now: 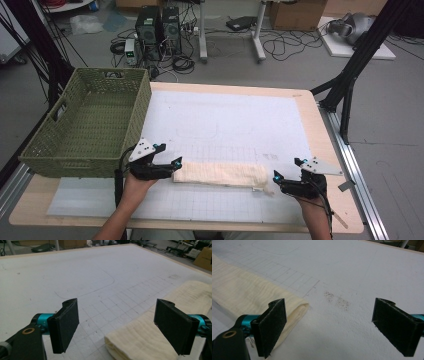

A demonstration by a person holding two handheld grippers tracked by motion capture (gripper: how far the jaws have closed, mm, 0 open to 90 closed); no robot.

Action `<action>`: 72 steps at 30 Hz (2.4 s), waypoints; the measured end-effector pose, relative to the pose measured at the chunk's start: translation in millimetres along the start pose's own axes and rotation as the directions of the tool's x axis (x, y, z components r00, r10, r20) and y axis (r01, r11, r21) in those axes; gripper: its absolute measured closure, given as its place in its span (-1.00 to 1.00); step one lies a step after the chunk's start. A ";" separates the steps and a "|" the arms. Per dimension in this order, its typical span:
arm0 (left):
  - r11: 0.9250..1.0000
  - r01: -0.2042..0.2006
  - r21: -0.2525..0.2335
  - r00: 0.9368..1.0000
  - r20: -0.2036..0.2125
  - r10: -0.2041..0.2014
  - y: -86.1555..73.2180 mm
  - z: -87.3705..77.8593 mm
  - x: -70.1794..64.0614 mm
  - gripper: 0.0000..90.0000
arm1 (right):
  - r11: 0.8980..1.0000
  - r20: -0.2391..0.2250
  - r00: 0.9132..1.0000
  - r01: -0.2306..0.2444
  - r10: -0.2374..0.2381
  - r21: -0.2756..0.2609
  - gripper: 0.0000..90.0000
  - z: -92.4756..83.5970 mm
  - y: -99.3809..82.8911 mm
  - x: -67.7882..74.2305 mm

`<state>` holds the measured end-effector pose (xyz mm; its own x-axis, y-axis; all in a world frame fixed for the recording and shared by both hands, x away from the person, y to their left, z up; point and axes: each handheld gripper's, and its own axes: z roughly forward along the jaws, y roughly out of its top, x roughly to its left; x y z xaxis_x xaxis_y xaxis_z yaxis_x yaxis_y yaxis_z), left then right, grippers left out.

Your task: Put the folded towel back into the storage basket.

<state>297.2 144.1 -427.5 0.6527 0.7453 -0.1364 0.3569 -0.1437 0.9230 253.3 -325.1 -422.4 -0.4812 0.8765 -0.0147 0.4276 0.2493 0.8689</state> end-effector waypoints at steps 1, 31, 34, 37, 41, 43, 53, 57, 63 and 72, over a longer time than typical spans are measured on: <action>1.000 0.002 0.005 1.000 -0.003 -0.002 0.0 0.2 0.0 -0.54 | 1.000 -0.004 1.000 0.002 -0.002 -0.001 -0.74 0.2 0.1 0.3; 0.959 0.013 0.283 0.998 0.063 -0.031 -13.8 8.6 -7.7 -0.45 | 0.999 -0.025 1.000 0.009 -0.008 0.032 -0.74 4.1 -3.1 2.2; 0.948 0.004 0.319 0.997 0.075 -0.029 -16.5 11.0 -8.8 -0.32 | 0.999 -0.030 1.000 0.011 -0.010 0.034 -0.74 4.8 -2.8 3.5; 0.944 -0.012 0.331 0.997 0.075 -0.014 -16.7 11.3 -9.8 -0.22 | 0.999 -0.034 0.999 0.012 -0.011 0.037 -0.74 6.0 -3.1 3.9; 0.940 -0.050 0.338 0.997 0.071 0.027 -16.7 11.8 -12.6 -0.16 | 0.999 -0.037 0.999 0.010 -0.008 0.044 -0.74 7.0 -3.6 4.5; 0.939 -0.066 0.338 0.997 0.050 0.052 -17.1 13.1 -17.5 -0.13 | 0.999 -0.038 0.999 0.009 -0.007 0.045 -0.74 7.1 -3.5 4.7; 0.941 -0.075 0.329 0.997 0.060 0.058 -17.7 14.4 -27.3 0.25 | 0.999 -0.045 0.999 0.015 -0.012 0.049 -0.74 9.0 -3.4 5.9; 0.942 -0.074 0.326 0.995 0.088 0.047 -18.1 14.4 -28.2 0.47 | 0.998 -0.048 0.999 0.020 -0.017 0.053 -0.74 10.0 -3.3 6.2; 0.946 -0.084 0.314 0.992 0.114 0.050 -18.3 15.0 -28.5 0.70 | 0.998 -0.050 0.999 0.018 -0.016 0.055 -0.74 10.9 -3.5 6.3; 0.963 -0.030 0.268 0.995 0.104 0.002 -14.2 12.5 -24.2 0.75 | 0.999 -0.052 0.999 0.009 -0.006 0.053 -0.74 10.2 -3.4 6.4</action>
<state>284.6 120.0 -441.8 0.7194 0.6732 -0.1710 0.5030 -0.3350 0.7967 256.6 -316.1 -430.4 -0.5226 0.8525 0.0056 0.4633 0.2785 0.8413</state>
